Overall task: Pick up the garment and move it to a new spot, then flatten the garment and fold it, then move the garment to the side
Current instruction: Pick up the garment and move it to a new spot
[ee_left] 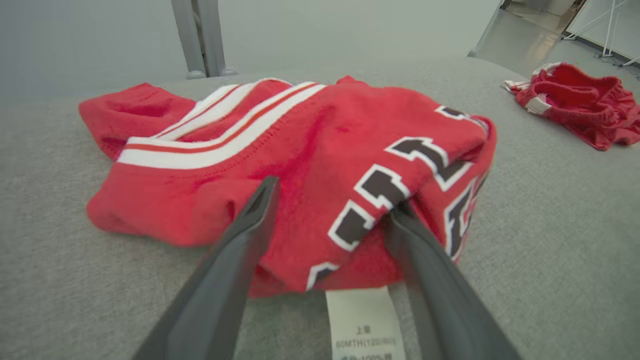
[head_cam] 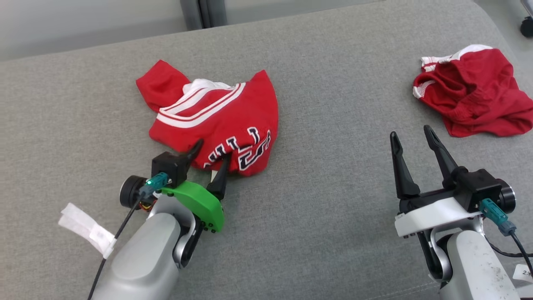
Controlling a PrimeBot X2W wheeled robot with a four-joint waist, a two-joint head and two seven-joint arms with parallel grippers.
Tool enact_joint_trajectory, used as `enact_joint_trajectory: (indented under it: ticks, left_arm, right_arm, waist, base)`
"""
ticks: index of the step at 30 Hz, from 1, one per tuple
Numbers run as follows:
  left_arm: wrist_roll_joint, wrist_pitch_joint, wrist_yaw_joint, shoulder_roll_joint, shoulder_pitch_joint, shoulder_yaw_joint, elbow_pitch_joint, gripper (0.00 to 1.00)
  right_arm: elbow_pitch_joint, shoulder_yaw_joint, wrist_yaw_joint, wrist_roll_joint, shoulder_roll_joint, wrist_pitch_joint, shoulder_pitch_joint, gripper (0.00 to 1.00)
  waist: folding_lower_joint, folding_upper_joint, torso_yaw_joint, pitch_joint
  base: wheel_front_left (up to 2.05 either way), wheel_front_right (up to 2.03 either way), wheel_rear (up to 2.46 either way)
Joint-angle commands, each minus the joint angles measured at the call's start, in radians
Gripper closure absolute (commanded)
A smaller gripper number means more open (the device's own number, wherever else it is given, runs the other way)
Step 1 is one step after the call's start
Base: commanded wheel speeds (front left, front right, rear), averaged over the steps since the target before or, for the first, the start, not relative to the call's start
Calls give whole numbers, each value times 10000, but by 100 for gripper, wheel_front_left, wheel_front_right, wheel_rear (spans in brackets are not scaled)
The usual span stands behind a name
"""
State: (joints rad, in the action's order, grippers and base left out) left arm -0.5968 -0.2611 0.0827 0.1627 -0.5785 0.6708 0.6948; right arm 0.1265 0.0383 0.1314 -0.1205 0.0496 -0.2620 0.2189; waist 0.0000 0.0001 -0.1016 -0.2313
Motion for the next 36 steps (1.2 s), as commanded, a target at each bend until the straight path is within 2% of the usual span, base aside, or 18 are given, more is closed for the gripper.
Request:
enact_joint_trajectory:
  ticks: [1,12,20,30,36]
  left_arm:
    - [180,-40,-77,-2,346,-230,-251,0]
    - [926,-30,-288,50,2494,-1903,-2528,0]
    - [1264,-31,-476,-353,4353,-3353,-3946,0]
    - [1643,-32,-303,-763,5801,-4717,-4545,0]
    - [1907,-32,-103,-952,6204,-5091,-4546,0]
  right_arm:
    - [76,-13,-16,74,26,-38,-6,0]
    - [414,-93,-16,246,26,-39,-382,0]
    - [715,-100,-16,180,26,-39,-895,0]
    - [1142,-64,-16,-316,26,-39,-1555,0]
    - [1542,-50,-16,-487,26,-39,-1684,0]
  waist:
    - [0,-1,187,251]
    - [0,-1,756,1473]
    - [0,-1,1031,2298]
    - [0,-1,1149,2560]
    - [0,-1,1158,2594]
  base:
    - [0,0,0]
    - [0,0,0]
    - [0,0,0]
    - [0,0,0]
    - [0,0,0]
